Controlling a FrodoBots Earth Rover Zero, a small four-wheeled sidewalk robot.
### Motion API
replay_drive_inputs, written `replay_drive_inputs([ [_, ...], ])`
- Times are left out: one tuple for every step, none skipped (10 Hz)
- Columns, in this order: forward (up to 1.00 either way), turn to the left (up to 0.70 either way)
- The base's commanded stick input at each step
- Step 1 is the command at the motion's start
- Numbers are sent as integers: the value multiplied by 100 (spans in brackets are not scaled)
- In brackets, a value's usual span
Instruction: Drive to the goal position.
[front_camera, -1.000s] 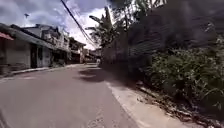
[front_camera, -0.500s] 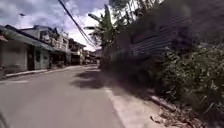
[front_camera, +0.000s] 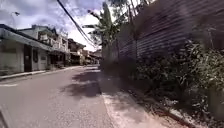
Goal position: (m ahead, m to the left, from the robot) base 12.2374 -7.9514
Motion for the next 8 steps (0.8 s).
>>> replay_drive_inputs([
  [100,40],
  [100,40],
  [100,40],
  [100,40],
  [100,0],
  [100,0],
  [100,0],
  [100,0],
])
